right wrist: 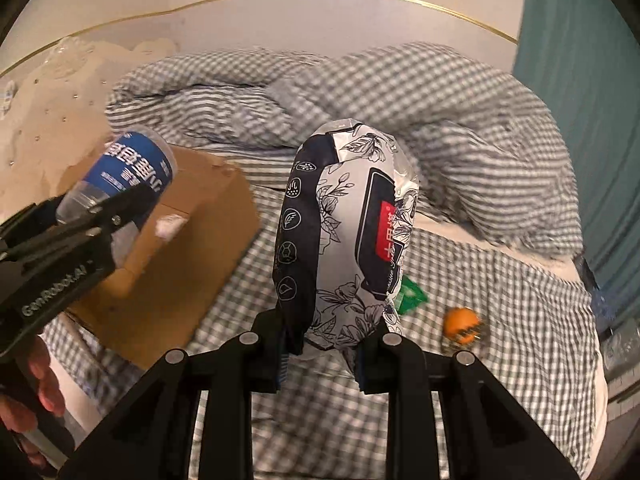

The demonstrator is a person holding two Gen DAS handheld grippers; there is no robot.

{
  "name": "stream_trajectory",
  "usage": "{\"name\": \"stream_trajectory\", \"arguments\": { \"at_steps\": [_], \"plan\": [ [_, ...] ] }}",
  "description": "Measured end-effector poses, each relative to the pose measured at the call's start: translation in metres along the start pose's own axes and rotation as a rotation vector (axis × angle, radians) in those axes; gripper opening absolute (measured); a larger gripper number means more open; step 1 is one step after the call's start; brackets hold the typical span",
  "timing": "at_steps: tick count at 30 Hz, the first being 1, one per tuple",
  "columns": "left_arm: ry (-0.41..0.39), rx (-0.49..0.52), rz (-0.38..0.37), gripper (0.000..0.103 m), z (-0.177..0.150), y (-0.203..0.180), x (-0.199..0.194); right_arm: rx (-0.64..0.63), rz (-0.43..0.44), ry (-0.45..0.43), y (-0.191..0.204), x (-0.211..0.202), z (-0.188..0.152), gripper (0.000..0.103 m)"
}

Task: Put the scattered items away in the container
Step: 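Carry the water bottle and snack bag over the box and release them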

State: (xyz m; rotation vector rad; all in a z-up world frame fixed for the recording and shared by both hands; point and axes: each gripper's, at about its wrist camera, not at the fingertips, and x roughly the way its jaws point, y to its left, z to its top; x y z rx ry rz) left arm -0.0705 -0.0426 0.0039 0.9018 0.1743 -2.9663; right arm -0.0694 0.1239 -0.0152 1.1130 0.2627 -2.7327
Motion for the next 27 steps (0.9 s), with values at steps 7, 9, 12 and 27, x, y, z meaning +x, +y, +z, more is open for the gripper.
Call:
{"name": "stream_trajectory", "arguments": {
  "at_steps": [7, 9, 12, 27],
  "plan": [
    [0.020, -0.087, 0.063, 0.063, 0.002, 0.082, 0.014, -0.063, 0.026, 0.016, 0.057, 0.015, 0.018, 0.024],
    [0.043, -0.122, 0.051, 0.063, -0.001, 0.097, 0.021, -0.065, 0.037, 0.022, 0.069, 0.019, 0.022, 0.024],
    [0.093, -0.119, 0.039, 0.063, -0.008, 0.107, 0.034, -0.059, 0.065, 0.034, 0.081, 0.030, 0.028, 0.024],
    [0.086, -0.096, 0.143, 0.076, -0.012, 0.136, 0.037, -0.093, 0.096, 0.027, 0.150, 0.054, 0.040, 0.067]
  ]
}}
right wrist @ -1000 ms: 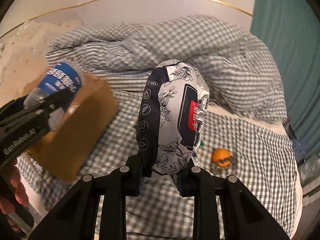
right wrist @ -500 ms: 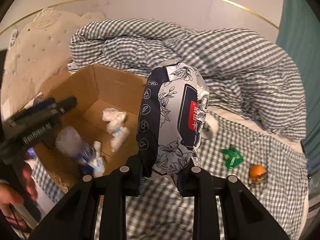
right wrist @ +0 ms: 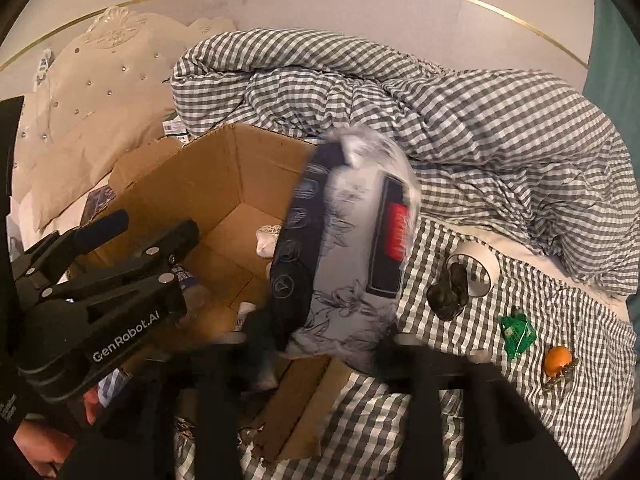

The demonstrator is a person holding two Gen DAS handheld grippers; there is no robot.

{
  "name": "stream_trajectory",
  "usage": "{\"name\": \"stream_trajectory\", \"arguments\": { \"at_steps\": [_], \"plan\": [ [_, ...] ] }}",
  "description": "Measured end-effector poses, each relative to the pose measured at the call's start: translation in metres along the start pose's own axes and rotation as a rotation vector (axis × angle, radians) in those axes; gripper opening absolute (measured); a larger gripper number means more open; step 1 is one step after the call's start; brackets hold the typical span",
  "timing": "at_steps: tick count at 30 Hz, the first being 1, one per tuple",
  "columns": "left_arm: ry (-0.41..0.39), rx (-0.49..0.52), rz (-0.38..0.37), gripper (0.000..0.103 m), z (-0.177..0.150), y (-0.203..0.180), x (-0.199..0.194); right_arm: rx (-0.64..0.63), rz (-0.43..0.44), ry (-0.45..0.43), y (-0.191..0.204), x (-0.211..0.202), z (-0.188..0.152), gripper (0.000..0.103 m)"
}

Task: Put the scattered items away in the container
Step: 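Carry the water bottle and snack bag over the box and release them, then move both tools away from the box back toward the items on the bed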

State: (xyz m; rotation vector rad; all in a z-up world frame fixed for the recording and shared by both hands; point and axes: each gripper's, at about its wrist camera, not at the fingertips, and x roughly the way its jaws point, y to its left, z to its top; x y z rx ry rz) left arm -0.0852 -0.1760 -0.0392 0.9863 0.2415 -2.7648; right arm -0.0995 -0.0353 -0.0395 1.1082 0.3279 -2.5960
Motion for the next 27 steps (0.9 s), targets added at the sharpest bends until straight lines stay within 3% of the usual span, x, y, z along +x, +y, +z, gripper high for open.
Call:
{"name": "stream_trajectory", "arguments": {
  "at_steps": [1, 3, 11, 14, 18, 27],
  "plan": [
    [0.003, -0.007, -0.004, 0.076, 0.000, 0.002, 0.001, 0.001, -0.018, -0.012, -0.001, -0.002, -0.001, 0.077],
    [0.009, -0.015, -0.009, 0.076, 0.000, 0.005, 0.002, 0.013, 0.009, -0.035, -0.004, -0.005, -0.003, 0.084],
    [0.013, 0.029, -0.012, 0.076, -0.003, -0.014, 0.002, 0.043, 0.006, -0.036, -0.022, -0.010, -0.010, 0.084],
    [0.007, 0.032, -0.014, 0.085, -0.001, -0.027, -0.004, 0.070, 0.013, -0.035, -0.032, -0.013, -0.014, 0.084],
    [-0.017, 0.067, -0.032, 0.089, -0.001, -0.050, -0.015, 0.079, -0.009, -0.030, -0.052, -0.021, -0.024, 0.084],
    [-0.049, 0.196, -0.093, 0.099, -0.019, -0.139, -0.030, 0.205, -0.099, -0.014, -0.155, -0.036, -0.064, 0.084]
  ]
}}
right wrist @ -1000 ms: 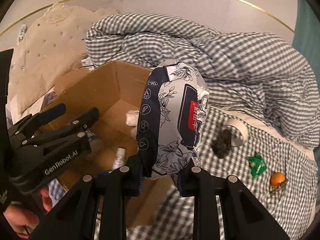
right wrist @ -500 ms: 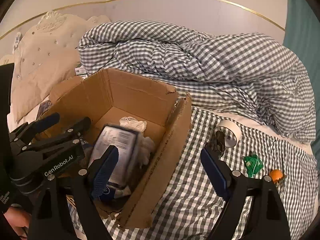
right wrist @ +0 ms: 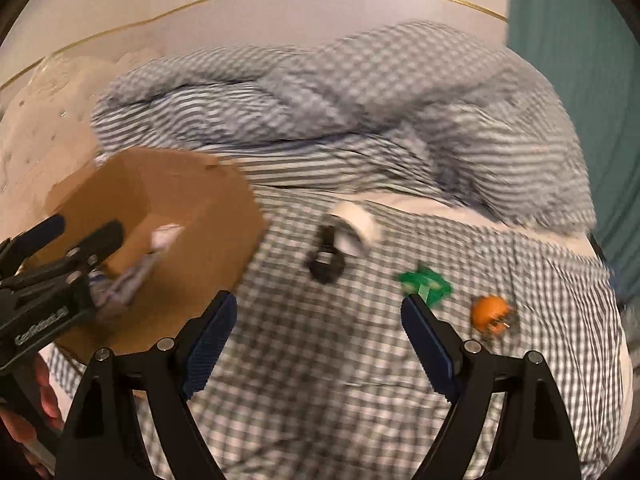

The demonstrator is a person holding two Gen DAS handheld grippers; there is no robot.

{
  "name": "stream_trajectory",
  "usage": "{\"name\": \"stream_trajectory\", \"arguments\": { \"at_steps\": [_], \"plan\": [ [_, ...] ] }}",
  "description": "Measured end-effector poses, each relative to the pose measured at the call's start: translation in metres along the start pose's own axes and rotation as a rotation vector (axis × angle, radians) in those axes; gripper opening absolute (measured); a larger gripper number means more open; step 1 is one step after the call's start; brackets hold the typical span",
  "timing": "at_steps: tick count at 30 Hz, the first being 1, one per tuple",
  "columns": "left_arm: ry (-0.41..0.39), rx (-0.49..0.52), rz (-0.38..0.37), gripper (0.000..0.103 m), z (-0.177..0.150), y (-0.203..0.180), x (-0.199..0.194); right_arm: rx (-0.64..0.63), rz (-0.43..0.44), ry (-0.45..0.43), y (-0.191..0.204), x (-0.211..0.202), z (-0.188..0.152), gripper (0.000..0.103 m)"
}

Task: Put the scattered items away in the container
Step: 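Move both tools away from the box back toward the items on the bed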

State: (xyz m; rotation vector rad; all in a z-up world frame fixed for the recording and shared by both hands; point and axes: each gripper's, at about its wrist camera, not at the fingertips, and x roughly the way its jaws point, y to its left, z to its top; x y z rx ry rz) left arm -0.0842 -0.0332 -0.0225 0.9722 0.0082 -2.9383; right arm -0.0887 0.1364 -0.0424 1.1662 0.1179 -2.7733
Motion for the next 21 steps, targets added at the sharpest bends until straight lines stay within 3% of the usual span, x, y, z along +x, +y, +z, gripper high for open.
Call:
{"name": "stream_trajectory", "arguments": {
  "at_steps": [4, 9, 21],
  "plan": [
    [0.001, 0.077, -0.048, 0.100, -0.008, -0.047, 0.008, 0.011, -0.081, 0.000, -0.052, 0.006, -0.017, 0.084],
    [0.024, 0.095, -0.128, 0.103, -0.020, -0.094, 0.033, 0.075, -0.085, 0.004, -0.105, 0.013, -0.030, 0.084],
    [0.069, 0.070, -0.057, 0.103, -0.053, -0.138, 0.129, 0.121, -0.073, 0.029, -0.172, 0.038, -0.061, 0.084]
  ]
}}
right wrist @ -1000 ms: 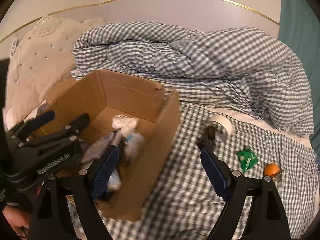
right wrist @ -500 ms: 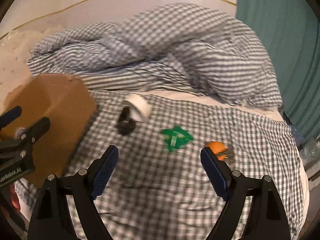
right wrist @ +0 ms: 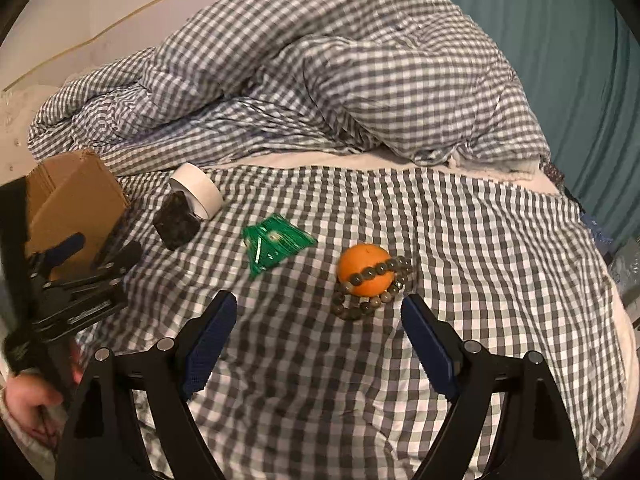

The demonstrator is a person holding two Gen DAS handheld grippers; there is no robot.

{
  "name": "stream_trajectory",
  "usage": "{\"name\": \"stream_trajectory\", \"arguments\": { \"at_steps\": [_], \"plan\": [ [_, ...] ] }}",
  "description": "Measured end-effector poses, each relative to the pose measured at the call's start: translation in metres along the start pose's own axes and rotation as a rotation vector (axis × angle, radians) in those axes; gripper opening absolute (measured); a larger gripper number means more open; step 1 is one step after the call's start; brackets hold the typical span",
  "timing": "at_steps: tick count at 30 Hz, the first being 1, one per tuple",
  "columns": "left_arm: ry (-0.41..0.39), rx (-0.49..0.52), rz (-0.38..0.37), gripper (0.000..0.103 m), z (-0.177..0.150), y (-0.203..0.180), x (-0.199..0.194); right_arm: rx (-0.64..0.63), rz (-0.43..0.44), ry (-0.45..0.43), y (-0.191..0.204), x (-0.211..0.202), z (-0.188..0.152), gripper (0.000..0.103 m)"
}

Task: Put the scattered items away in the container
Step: 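Move both tools away from the box back toward the items on the bed, then grasp the black cylindrical item with the left tool while the right tool grasps the dark bead bracelet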

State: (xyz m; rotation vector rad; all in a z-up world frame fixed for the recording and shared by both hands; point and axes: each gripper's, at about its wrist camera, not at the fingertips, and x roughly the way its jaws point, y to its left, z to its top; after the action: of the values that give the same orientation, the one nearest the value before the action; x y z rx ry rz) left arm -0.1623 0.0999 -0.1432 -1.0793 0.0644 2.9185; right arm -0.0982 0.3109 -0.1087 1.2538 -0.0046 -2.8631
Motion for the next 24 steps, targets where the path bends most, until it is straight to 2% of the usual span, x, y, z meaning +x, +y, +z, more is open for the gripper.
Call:
{"name": "stream_trajectory", "arguments": {
  "at_steps": [5, 10, 14, 19, 20, 22, 23, 24],
  "plan": [
    [-0.005, 0.011, 0.056, 0.103, 0.004, -0.003, 0.028, 0.015, 0.020, 0.017, -0.014, 0.020, -0.005, 0.084],
    [0.029, -0.064, 0.039, 0.103, 0.012, -0.001, 0.051, 0.048, 0.058, 0.050, -0.027, 0.040, -0.008, 0.084],
    [0.034, -0.011, 0.072, 0.103, 0.016, -0.011, 0.064, 0.047, 0.053, 0.063, -0.035, 0.052, -0.006, 0.084],
    [0.069, -0.065, 0.082, 0.103, 0.019, -0.005, 0.080, 0.075, 0.089, 0.089, -0.042, 0.060, -0.003, 0.084],
    [0.069, -0.072, 0.079, 0.097, 0.018, -0.004, 0.082, 0.071, 0.086, 0.091, -0.042, 0.060, -0.003, 0.084],
    [0.074, -0.069, 0.073, 0.060, 0.017, -0.002, 0.085, 0.069, 0.084, 0.091, -0.042, 0.060, -0.002, 0.084],
    [0.086, -0.066, 0.062, 0.028, 0.016, -0.002, 0.086, 0.069, 0.085, 0.090, -0.042, 0.059, -0.002, 0.084],
    [0.089, -0.064, 0.057, 0.028, 0.016, -0.001, 0.086, 0.069, 0.083, 0.087, -0.043, 0.057, -0.001, 0.084]
  ]
}}
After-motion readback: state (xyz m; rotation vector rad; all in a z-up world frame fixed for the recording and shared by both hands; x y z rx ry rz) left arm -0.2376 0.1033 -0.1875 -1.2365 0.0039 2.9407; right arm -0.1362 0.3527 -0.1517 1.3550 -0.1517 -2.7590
